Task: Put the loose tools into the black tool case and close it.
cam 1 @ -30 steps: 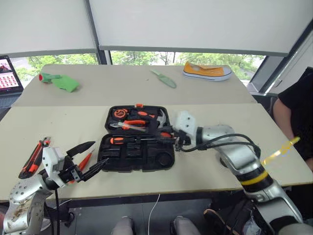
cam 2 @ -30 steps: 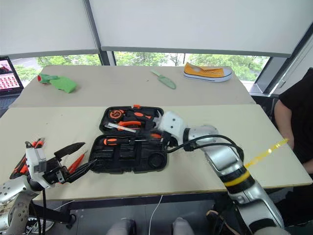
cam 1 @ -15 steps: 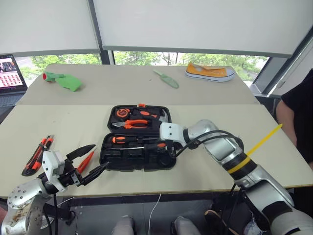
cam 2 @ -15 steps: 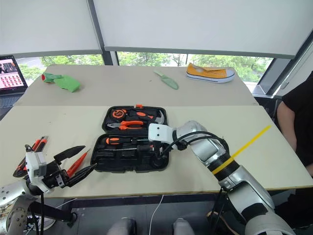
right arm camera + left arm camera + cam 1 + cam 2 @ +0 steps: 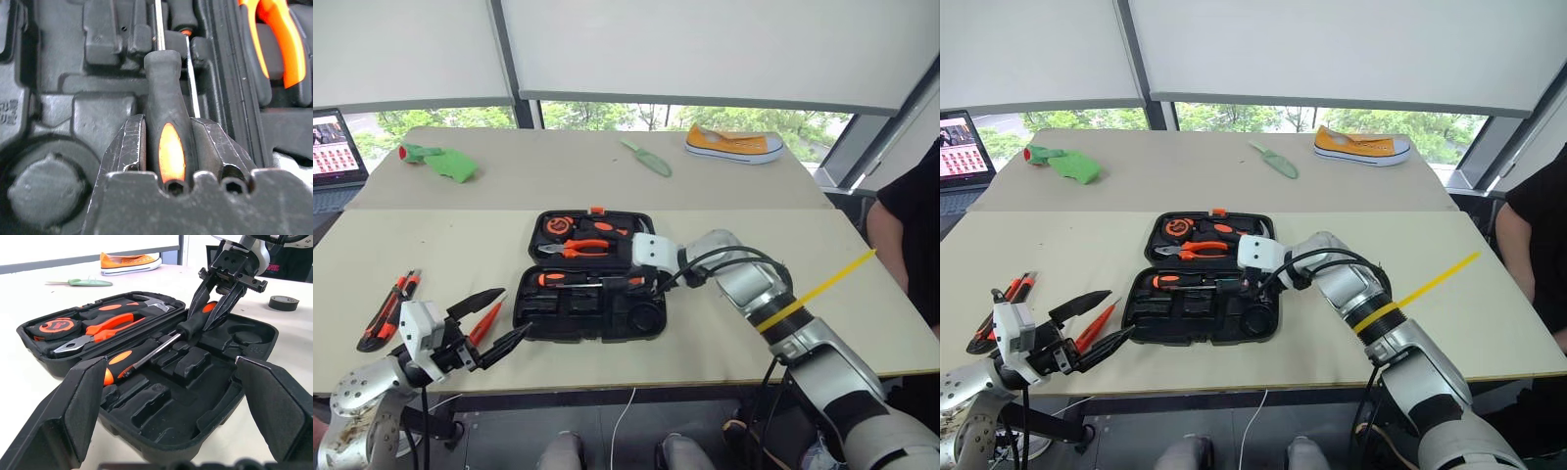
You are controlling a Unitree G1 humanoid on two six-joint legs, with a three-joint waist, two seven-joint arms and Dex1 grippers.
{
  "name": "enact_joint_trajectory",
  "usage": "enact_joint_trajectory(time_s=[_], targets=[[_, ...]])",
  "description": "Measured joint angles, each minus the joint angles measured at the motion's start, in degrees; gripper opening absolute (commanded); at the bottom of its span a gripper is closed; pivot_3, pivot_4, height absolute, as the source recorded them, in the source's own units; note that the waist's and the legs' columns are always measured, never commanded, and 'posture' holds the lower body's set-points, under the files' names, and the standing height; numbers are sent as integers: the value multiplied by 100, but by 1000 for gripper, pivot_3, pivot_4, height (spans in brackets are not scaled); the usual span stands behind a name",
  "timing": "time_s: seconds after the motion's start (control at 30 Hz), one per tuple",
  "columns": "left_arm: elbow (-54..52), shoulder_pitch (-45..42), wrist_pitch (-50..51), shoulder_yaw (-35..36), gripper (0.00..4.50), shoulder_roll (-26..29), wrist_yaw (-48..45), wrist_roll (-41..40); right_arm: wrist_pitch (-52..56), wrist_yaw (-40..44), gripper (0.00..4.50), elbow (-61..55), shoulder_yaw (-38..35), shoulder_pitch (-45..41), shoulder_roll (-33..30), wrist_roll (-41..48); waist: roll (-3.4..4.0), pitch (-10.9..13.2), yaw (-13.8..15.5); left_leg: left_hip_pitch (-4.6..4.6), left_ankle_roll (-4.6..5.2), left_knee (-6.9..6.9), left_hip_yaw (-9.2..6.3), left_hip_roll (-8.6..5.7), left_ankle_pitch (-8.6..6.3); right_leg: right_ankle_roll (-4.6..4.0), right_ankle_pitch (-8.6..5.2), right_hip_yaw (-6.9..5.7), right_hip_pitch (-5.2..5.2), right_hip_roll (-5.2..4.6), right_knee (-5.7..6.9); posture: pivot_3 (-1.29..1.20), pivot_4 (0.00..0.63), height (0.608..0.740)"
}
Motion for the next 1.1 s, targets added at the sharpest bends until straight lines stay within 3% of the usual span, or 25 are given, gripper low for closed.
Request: enact_joint_trajectory(time_s=[0.2, 0.27, 0.33, 0.4, 0.57, 0.7, 0.9, 1.1], targets=[[-15, -11, -1, -3, 4500, -1, 43, 23, -239, 68, 1054, 92, 0, 0, -1, -124, 0, 0, -3, 0, 0, -1, 1, 0, 0, 0, 0, 0, -1, 0, 0, 0, 150, 740], [-15, -16, -1, -4, 4500, -1, 66, 24, -244, 61, 2057, 96, -1, 0, 25, -176, 0, 0, -4, 0, 0, -1, 1, 0, 0, 0, 0, 0, -1, 0, 0, 0, 150, 740], [-33, -22, -1, -10, 4500, -5, 92, 27, -232, 52, 2486, 100, -28, 0, 28, -223, 0, 0, -3, 0, 0, -2, 2, 0, 0, 0, 0, 1, -3, 0, 0, 0, 150, 740], [-54, -20, 0, -11, 4500, -5, 120, 28, -456, 137, 3232, 166, -205, 1, 19, -124, 0, 0, 5, -1, 0, -5, 2, 0, 0, 0, -1, 0, -2, 0, -3, 0, 150, 740], [-54, -19, 12, -10, 4500, 21, 141, 31, -836, 884, 3232, 598, -832, -438, -90, 537, 5, 3, -1, 0, 0, -8, 2, 0, 0, 0, -1, 1, -3, 2, -2, 0, 150, 740], [-31, -20, 12, -8, 4500, 27, 147, 53, -870, 1107, 2151, 722, -1240, -515, 172, 936, 3, 2, -38, 7, 0, -20, 3, 3, 0, -6, -4, 1, -2, 4, -2, 0, 150, 740], [-31, -37, 16, -8, 4500, 28, 179, 72, -1222, 605, 173, 1312, -1145, -243, 810, 742, 4, 3, -25, 5, -2, -24, 4, 1, 2, -7, -5, 1, -4, 2, 0, 0, 150, 740], [29, -36, 27, -1, 4500, 103, 203, 152, -2046, 243, 73, 2030, -714, -257, 1013, 48, 5, 3, -18, 7, -4, -24, 4, 2, 3, -7, -4, 0, -5, 3, 1, 0, 150, 740]])
